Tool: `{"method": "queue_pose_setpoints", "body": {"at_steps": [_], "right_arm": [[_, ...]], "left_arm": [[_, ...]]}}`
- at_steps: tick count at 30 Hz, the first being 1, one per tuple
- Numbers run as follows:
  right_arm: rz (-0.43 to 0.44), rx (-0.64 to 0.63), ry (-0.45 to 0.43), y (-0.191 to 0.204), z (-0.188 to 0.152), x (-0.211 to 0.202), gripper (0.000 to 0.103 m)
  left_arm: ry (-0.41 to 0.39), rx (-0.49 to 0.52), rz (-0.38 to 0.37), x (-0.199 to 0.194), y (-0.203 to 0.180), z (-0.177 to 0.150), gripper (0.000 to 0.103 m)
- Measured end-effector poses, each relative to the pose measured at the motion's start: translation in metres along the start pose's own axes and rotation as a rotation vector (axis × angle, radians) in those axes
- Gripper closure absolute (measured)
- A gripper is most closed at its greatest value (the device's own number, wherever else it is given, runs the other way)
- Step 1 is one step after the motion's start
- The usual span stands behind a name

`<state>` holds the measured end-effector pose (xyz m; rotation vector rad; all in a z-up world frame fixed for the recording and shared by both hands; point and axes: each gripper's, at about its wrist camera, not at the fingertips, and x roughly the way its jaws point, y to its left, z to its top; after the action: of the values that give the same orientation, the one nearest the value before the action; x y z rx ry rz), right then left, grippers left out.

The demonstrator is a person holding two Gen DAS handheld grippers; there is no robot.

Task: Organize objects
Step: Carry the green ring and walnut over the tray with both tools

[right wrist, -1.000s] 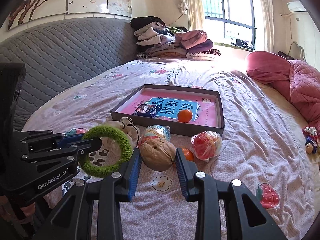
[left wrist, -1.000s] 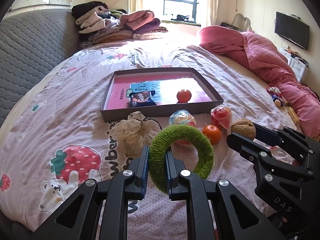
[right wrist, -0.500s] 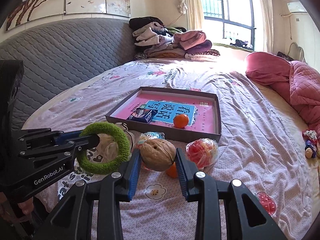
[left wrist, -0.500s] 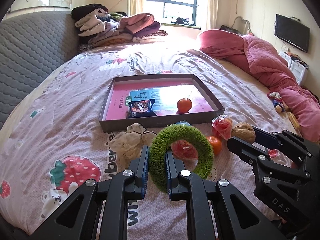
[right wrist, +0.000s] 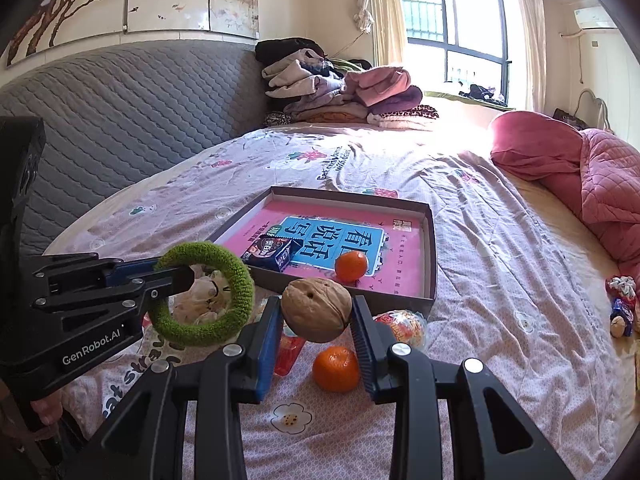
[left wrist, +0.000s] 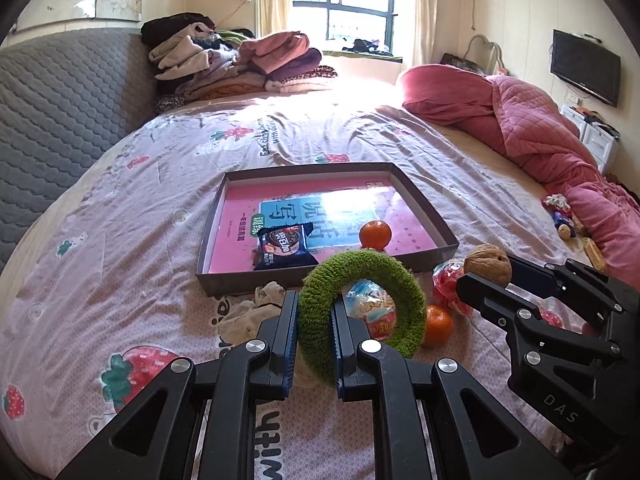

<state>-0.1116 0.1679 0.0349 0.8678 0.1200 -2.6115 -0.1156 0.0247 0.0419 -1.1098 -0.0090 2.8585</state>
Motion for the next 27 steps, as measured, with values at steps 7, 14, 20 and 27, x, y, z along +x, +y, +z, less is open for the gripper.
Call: {"method": "queue_pose_setpoints", "body": {"at_steps": [7, 14, 20, 27], "right_arm": [[-0.002, -0.003, -0.003, -0.006, 0.009, 0.010, 0.068], [-0.005, 0.001, -0.004, -0.012, 0.017, 0.019, 0.068], [-0.018, 0.002, -0.009, -0.019, 0.026, 0.025, 0.068], [-0.039, -0.002, -0.007, -0.028, 0.034, 0.036, 0.068]], "left_arm": [[-0.010, -0.009, 0.000, 0.008, -0.003, 0.012, 0.089], [-0.010, -0.005, -0.004, 0.021, -0.009, 0.025, 0.089], [0.002, -0.005, 0.003, 0.034, -0.010, 0.033, 0.088], [0.020, -0.015, 0.007, 0.048, -0.010, 0.039, 0.088]]}}
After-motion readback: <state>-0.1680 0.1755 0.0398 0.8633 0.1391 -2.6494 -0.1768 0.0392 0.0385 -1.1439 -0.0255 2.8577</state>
